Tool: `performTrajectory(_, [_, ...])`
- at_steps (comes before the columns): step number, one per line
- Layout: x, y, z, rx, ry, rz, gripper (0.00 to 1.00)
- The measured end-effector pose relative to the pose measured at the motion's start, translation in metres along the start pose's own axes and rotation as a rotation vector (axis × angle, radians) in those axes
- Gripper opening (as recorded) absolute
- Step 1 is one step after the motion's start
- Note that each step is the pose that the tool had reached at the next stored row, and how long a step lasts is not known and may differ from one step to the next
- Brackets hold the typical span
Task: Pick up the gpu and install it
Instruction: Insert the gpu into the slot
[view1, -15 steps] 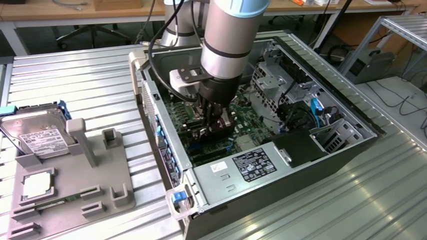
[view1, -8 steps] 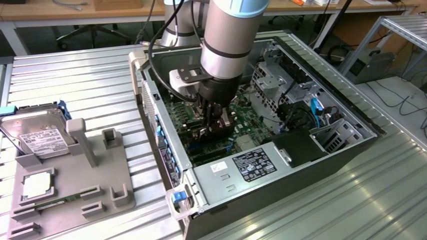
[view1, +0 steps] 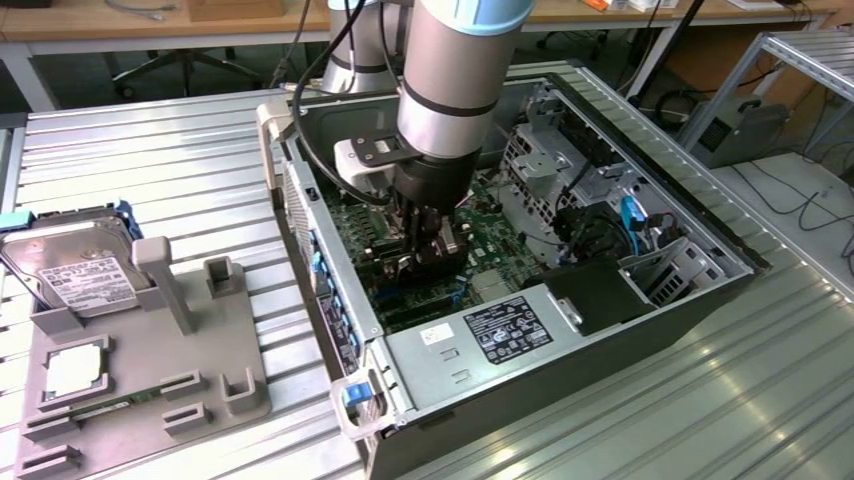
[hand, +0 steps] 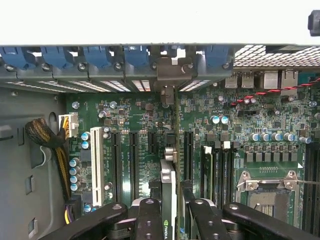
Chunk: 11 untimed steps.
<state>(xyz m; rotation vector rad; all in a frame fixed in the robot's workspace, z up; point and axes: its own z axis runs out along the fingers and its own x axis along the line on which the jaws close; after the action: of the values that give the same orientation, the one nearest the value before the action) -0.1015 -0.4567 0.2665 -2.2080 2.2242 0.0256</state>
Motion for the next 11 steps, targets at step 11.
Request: performTrajectory(11, [-0.0001, 0.0000, -0.0011, 0.0001, -0.0004, 0.000, 0.26])
